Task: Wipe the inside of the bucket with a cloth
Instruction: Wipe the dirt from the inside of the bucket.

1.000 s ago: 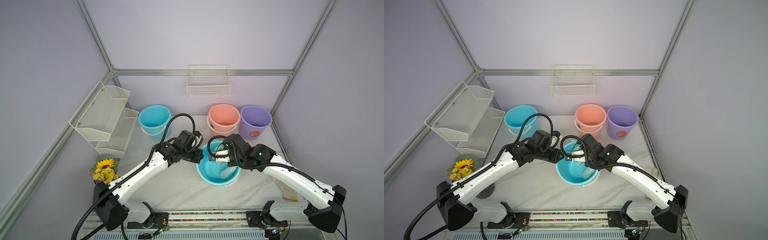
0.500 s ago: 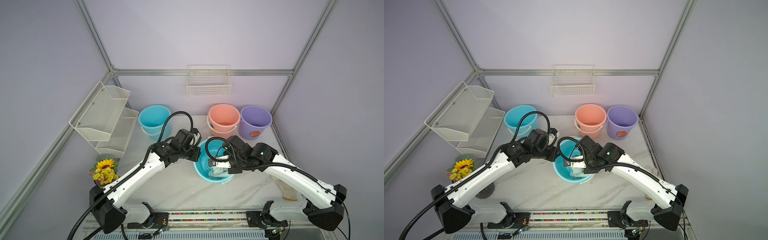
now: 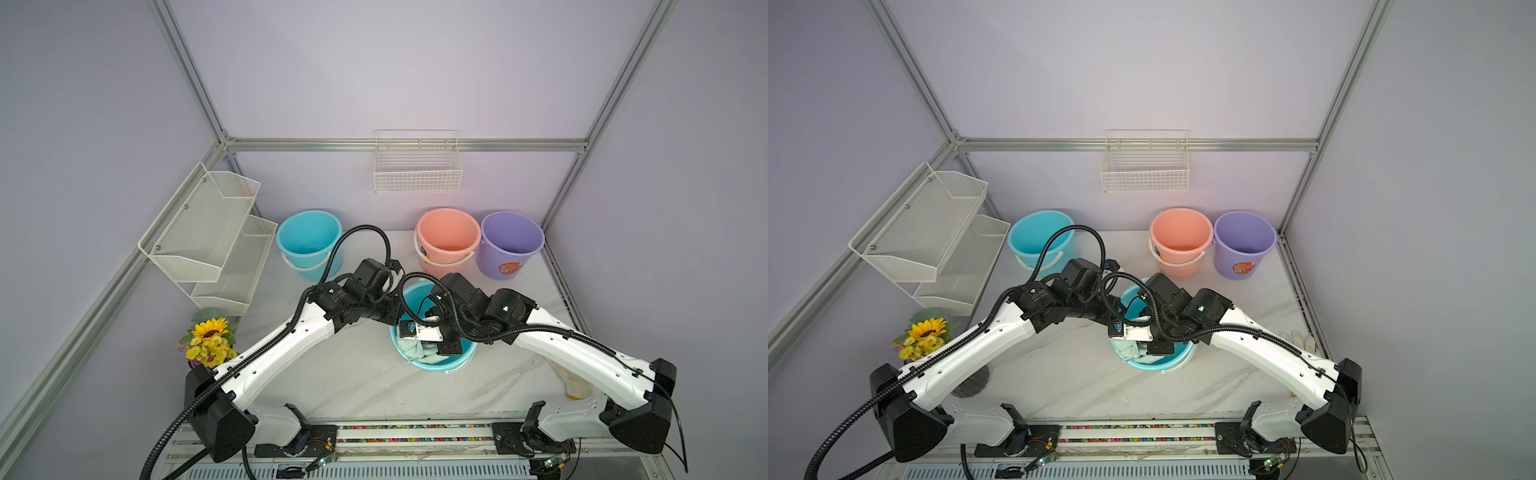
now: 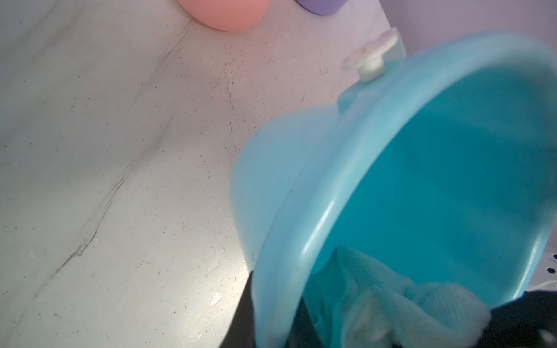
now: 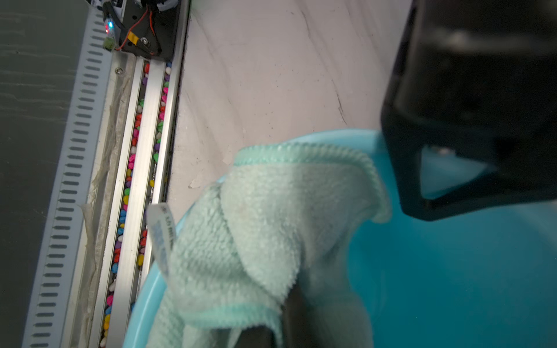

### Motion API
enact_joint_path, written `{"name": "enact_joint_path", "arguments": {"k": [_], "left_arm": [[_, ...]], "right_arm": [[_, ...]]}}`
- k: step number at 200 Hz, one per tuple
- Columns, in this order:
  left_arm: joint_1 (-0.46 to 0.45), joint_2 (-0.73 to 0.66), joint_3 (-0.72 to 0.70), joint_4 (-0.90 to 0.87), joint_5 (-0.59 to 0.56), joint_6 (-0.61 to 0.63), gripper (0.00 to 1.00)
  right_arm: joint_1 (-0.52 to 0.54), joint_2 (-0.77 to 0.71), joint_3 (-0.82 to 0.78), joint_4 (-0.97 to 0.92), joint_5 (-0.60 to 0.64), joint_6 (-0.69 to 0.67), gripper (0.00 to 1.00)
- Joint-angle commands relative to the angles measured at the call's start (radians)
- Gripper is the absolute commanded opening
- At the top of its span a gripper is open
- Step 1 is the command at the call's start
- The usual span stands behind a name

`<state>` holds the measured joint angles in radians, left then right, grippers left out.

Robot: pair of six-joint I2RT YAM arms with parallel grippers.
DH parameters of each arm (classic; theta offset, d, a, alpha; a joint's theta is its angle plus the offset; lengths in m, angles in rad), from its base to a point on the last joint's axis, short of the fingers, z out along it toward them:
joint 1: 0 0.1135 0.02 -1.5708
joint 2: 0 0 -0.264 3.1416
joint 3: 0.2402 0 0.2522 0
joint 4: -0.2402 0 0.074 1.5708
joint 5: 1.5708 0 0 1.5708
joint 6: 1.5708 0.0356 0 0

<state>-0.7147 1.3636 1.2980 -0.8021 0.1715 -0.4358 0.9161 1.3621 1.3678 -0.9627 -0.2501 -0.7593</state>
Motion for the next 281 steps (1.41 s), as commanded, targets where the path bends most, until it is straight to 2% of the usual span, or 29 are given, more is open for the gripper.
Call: {"name": "enact_joint_path", "arguments": {"k": [1,68,113,162,205,218,281], "left_arm": [[0.003,0.000,0.029,0.054,0.048,-0.020,0.00],[-0.006,0.115,0.122,0.027,0.112,-0.018,0.00],[-0.022,0.129,0.158,-0.007,0.086,-0.026,0.00],[-0.038,0.084,0.139,-0.006,0.059,-0.057,0.00],[-0.040,0.058,0.128,-0.010,0.047,-0.081,0.00],[-0.040,0.009,0.120,-0.008,0.038,-0.081,0.00],[-0.040,-0.065,0.042,-0.007,-0.013,-0.101,0.00]], "right_arm": [[0.017,0.002,-0.025,0.156,-0.083,0.026,0.00],[0.020,-0.107,-0.158,0.520,0.053,0.133,0.00],[0.021,-0.121,-0.162,0.569,0.098,0.165,0.00],[0.022,-0.118,-0.160,0.525,0.163,0.099,0.00],[0.021,-0.180,-0.219,0.531,0.233,0.060,0.00],[0.022,-0.192,-0.222,0.524,0.236,0.045,0.00],[0.021,-0.212,-0.260,0.592,0.320,-0.105,0.00]]}}
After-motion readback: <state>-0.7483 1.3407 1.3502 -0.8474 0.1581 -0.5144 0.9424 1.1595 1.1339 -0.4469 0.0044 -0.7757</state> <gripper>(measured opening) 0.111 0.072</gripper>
